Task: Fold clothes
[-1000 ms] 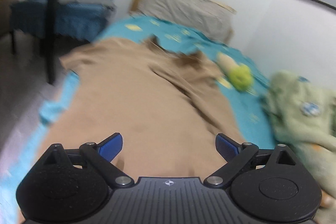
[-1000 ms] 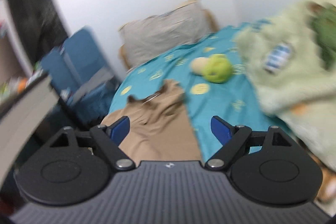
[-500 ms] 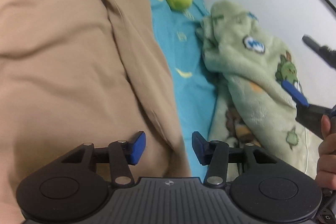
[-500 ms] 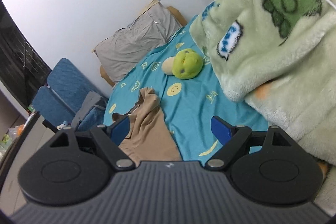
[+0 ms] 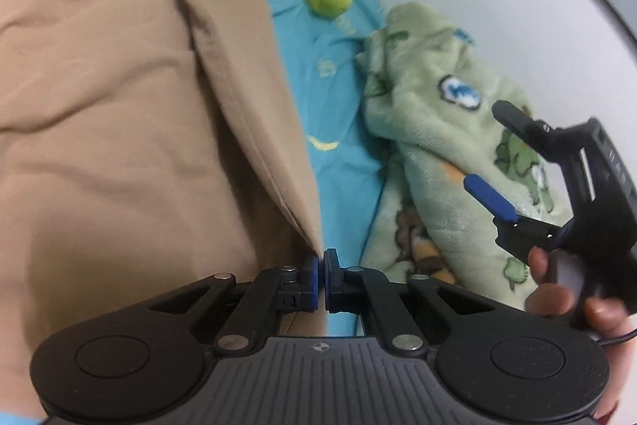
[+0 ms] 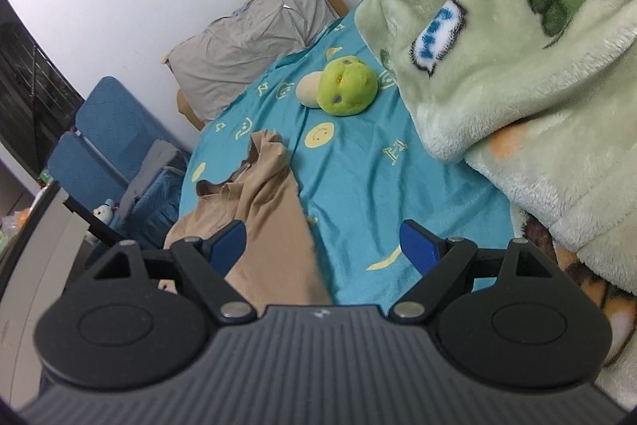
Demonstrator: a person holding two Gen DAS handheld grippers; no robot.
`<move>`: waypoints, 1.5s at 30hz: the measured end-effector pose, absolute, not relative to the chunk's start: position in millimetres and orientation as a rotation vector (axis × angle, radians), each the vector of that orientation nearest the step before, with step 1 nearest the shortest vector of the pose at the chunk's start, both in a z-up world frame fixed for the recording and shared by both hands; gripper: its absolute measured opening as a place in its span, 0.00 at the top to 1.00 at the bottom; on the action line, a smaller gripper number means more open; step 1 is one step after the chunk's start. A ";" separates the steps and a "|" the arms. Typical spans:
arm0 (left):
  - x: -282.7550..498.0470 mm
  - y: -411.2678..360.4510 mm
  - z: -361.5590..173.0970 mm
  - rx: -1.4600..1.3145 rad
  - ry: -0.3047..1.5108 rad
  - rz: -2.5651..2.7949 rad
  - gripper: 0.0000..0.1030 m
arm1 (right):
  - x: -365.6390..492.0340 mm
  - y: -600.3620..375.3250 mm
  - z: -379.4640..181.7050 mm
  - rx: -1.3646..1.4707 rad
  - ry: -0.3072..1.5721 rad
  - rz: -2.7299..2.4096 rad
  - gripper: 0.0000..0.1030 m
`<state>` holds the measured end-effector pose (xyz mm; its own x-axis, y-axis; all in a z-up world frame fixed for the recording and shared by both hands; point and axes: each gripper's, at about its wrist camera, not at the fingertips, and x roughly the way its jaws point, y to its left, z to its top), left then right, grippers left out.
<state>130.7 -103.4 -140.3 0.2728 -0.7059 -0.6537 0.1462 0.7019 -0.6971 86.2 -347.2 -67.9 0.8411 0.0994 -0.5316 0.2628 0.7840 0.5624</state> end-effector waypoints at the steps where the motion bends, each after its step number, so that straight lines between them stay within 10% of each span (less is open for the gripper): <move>1: 133.1 -98.0 -134.8 -0.567 1.182 -0.604 0.98 | 86.4 -347.1 -68.7 0.671 0.579 -0.097 0.17; 17: 150.3 -25.5 -151.3 -0.387 1.261 -0.381 0.95 | 92.5 -332.7 -73.6 0.594 0.625 -0.110 0.17; 29: 131.6 -20.9 -163.5 -0.489 1.328 -0.472 0.60 | 92.9 -334.0 -74.4 0.624 0.633 -0.098 0.17; 35: 115.5 -32.6 -171.0 -0.451 1.378 -0.552 0.65 | 93.9 -335.2 -76.9 0.650 0.645 -0.084 0.17; 40: 107.7 -39.7 -162.2 -0.391 1.407 -0.615 0.96 | 93.6 -335.9 -79.4 0.664 0.658 -0.080 0.17; 45: 94.3 -41.7 -147.5 -0.319 1.466 -0.621 0.96 | 93.0 -333.4 -78.6 0.651 0.657 -0.082 0.17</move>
<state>94.3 -41.7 -147.5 -0.0120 -0.5686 -0.8225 0.1948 0.8055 -0.5597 93.0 -333.4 -78.6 0.7961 0.1284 -0.5914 0.2695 0.7998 0.5364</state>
